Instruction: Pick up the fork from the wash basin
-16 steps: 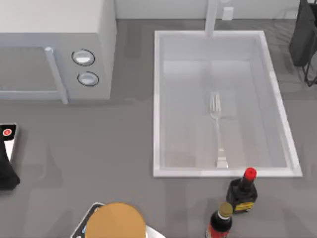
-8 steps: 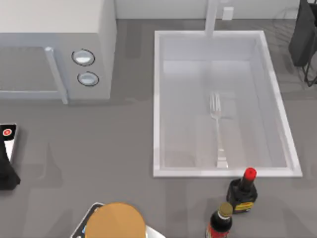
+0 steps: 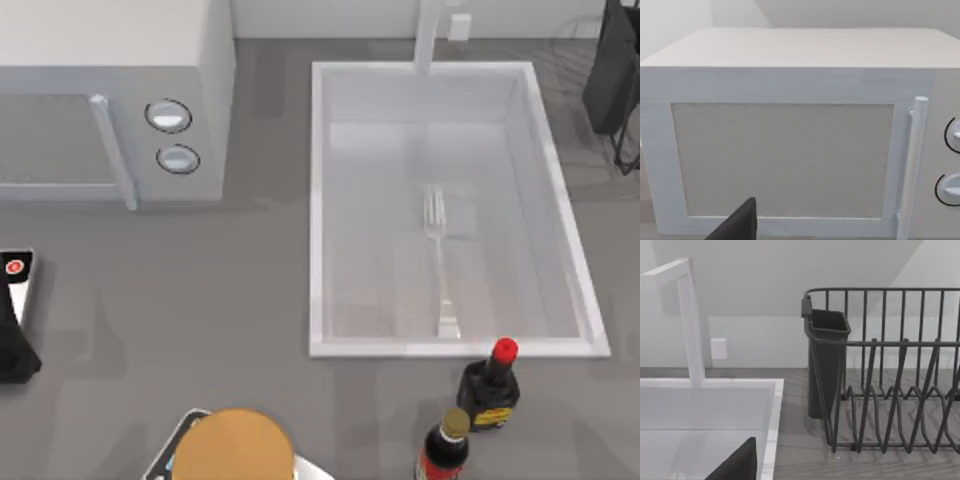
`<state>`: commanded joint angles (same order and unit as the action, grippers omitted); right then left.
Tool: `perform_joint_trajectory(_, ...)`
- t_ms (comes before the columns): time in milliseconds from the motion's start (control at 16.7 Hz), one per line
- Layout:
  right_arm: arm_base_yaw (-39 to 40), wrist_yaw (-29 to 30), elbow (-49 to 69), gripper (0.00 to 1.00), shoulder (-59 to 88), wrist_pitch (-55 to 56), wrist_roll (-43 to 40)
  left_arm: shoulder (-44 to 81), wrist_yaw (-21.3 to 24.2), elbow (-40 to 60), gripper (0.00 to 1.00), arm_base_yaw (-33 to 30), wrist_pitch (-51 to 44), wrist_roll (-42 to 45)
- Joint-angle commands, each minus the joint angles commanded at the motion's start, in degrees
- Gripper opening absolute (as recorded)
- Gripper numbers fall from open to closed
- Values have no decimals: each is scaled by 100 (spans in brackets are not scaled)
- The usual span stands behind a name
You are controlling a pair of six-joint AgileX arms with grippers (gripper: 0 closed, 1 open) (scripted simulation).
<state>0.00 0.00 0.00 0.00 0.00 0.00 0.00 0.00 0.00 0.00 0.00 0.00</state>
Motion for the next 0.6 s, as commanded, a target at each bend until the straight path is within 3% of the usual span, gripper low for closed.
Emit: perform_joint_trajectory(600,24,0,142,100,165,-81,29,0,0,0,100,0,0,0)
